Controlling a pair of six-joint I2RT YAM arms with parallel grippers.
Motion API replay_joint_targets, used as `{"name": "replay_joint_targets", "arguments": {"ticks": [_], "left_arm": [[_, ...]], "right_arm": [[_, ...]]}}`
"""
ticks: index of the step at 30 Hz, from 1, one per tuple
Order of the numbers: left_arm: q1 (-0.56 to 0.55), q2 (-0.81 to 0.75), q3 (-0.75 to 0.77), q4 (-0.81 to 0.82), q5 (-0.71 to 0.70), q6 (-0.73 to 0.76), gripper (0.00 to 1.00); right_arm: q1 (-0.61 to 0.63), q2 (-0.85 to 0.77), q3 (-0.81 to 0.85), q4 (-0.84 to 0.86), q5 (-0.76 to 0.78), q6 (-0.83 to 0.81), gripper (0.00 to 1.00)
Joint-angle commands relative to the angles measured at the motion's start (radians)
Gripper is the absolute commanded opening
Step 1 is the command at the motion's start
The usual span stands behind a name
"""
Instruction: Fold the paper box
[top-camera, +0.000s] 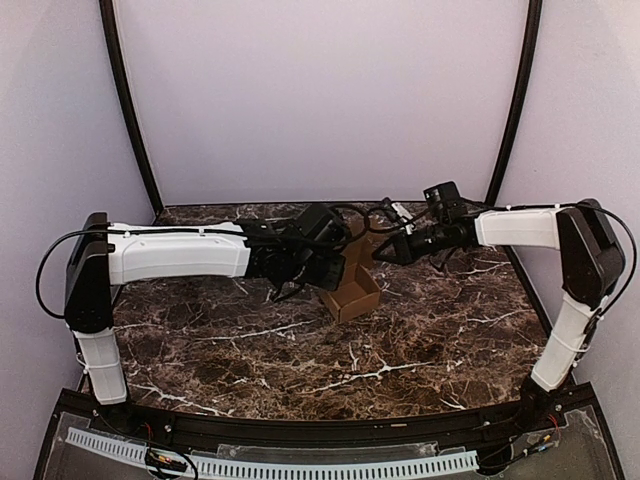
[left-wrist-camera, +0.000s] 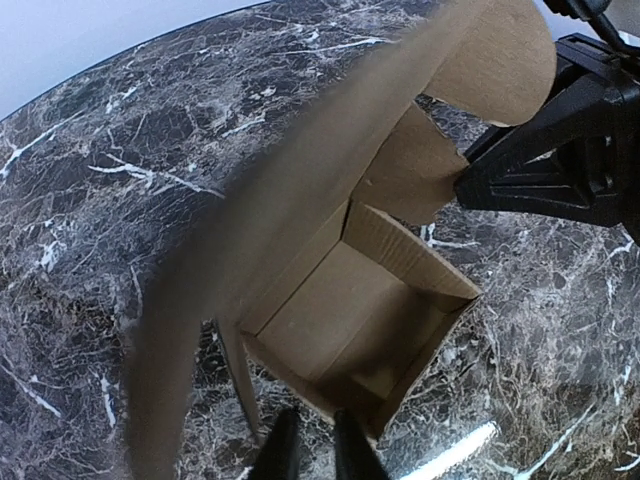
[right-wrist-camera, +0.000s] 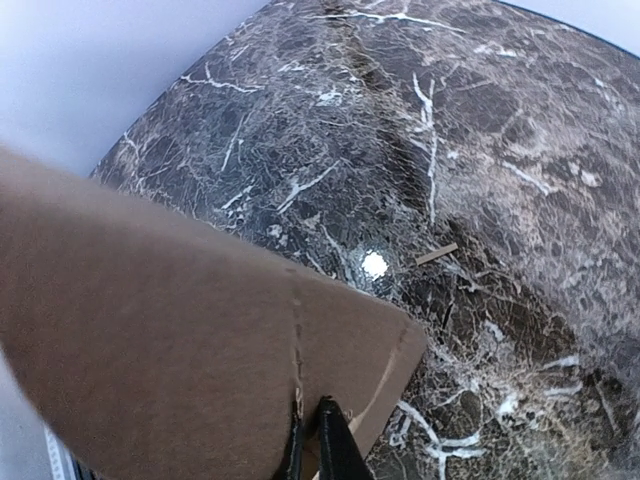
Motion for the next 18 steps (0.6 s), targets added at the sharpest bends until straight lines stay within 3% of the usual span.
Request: {"name": "replay_joint_targets", "arguments": {"ticks": [1, 4, 16, 18], "left_arm": [[0.000, 0.020, 0.010, -0.019, -0.010, -0.037, 0.08], [-0.001, 0.020, 0.000, 0.006, -0.017, -0.057, 0.02], [-0.001, 0.000, -0.067, 0.093, -0.100, -0.151, 0.01], [-0.002, -0.011, -0.090, 0.120, -0.119, -0.153, 0.01]], "right_arm": [[0.023, -0.041, -0.050, 0.076, 0.034, 0.042, 0.03], [0.039, -0.053, -0.072, 0.095, 0.038, 0.058, 0.00], [0.059, -0.116, -0.153, 0.229, 0.016, 0.228, 0.00], [0.071, -0.132, -0.159, 0.244, -0.039, 0.243, 0.12]]}}
